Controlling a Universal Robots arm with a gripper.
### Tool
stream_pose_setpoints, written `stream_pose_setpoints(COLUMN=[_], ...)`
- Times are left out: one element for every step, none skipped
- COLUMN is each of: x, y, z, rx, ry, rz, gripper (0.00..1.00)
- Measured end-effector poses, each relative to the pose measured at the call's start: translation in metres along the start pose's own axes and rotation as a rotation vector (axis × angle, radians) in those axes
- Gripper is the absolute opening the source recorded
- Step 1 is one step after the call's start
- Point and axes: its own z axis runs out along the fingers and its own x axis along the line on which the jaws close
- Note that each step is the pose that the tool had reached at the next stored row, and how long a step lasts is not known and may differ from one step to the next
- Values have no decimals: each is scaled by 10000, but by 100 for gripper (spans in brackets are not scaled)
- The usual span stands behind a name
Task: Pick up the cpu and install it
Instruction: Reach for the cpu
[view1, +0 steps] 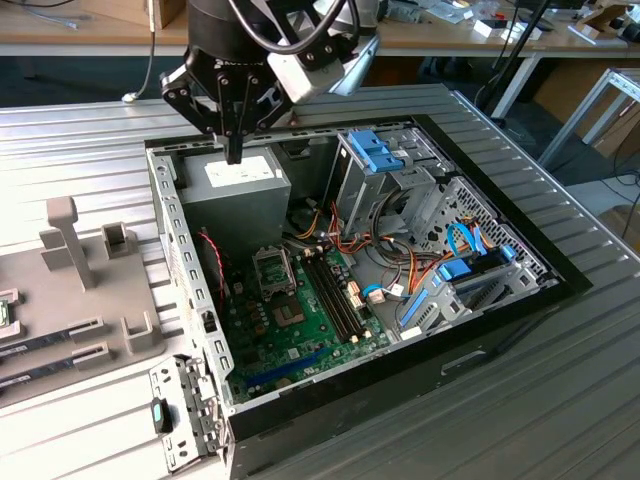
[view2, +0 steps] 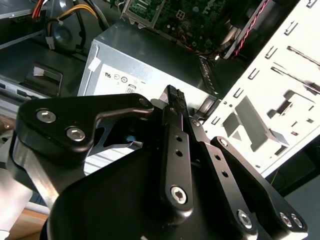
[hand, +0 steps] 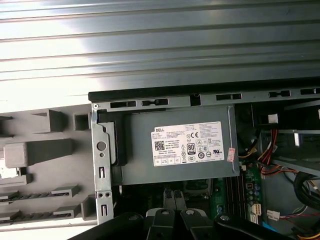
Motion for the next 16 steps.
stream_pose_setpoints(x=[4,8,10,15,17,19,22,24,29,32,34,35,38,40,41,43], y=[0,-1,-1,-1,-1,-1,-2,-2,-2,-2,-2,-3,-3,-3,-3,-3], z=[0,0,0,0,0,-1,-1,0,-1,-1,-1,-1,-1,-1,-1,-1], rx=[0,0,0,0,0,1,0,0,0,1,0,0,0,0,-1,0], ry=[0,0,0,0,0,0,0,0,0,0,0,0,0,0,0,0], rz=[0,0,0,0,0,0,0,0,-1,0,0,0,0,0,0,0], gripper=[11,11,11,11,11,11,11,11,11,11,11,11,11,11,11,11])
